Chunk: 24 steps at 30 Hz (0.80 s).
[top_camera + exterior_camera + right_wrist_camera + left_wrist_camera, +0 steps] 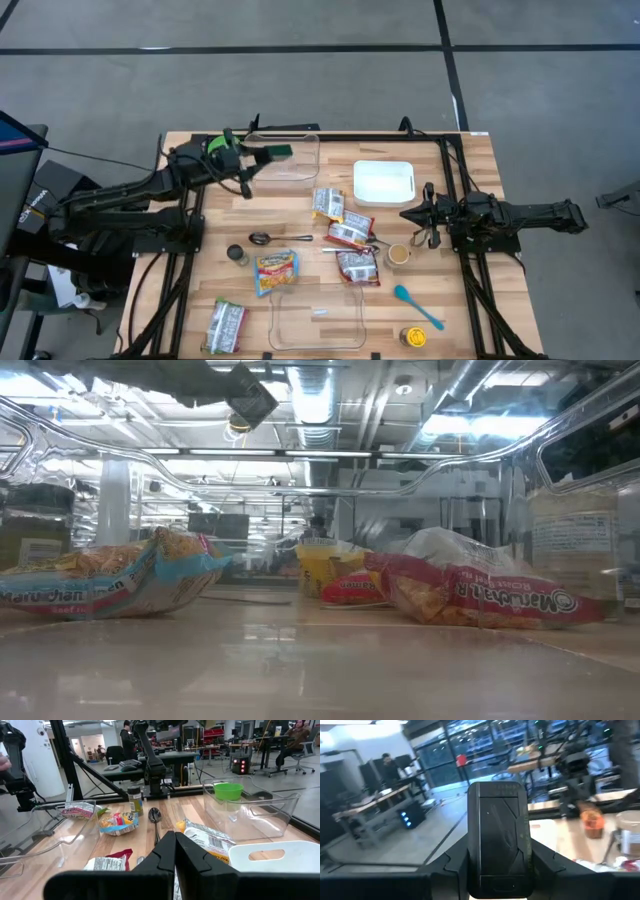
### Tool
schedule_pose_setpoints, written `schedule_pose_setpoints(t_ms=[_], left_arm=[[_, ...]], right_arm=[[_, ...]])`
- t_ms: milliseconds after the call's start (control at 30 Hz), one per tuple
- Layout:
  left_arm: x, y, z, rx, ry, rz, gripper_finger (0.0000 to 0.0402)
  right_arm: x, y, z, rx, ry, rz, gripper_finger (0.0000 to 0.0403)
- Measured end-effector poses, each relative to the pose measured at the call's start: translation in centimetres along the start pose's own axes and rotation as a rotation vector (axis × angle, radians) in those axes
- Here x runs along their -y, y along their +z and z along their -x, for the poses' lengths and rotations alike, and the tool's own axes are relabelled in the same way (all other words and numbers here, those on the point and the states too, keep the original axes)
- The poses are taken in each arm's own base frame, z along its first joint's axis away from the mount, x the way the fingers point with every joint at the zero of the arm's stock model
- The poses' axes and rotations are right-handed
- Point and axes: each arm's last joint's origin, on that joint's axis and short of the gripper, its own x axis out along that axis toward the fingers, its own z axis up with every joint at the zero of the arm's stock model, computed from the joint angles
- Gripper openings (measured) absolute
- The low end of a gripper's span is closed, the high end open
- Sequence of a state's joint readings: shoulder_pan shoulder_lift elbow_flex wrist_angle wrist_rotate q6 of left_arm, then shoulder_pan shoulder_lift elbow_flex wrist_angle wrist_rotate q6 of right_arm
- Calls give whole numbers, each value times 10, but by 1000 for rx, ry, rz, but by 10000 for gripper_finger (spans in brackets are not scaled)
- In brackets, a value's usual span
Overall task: Pick & Place Food Item
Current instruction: Put the black seasoning can into the top transparent bin
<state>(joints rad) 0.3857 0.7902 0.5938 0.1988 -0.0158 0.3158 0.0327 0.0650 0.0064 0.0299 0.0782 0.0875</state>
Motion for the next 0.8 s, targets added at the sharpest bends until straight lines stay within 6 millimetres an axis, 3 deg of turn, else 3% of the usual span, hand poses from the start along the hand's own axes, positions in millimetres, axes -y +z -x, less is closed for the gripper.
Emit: schedule_pose_setpoints(t_ms=[200, 400, 667, 800], left_arm=[[-18, -14, -10, -70, 112, 0, 140], [-29, -34, -24, -173, 159, 12, 115], [-32, -63, -44, -311, 149, 26, 137], [-29, -78, -54, -376, 126, 31, 117]], right_arm=[[0, 0, 0, 0, 0, 0, 0], [0, 0, 0, 0, 1, 0, 0], [0, 0, 0, 0, 0, 0, 0], [0, 0, 0, 0, 0, 0, 0]])
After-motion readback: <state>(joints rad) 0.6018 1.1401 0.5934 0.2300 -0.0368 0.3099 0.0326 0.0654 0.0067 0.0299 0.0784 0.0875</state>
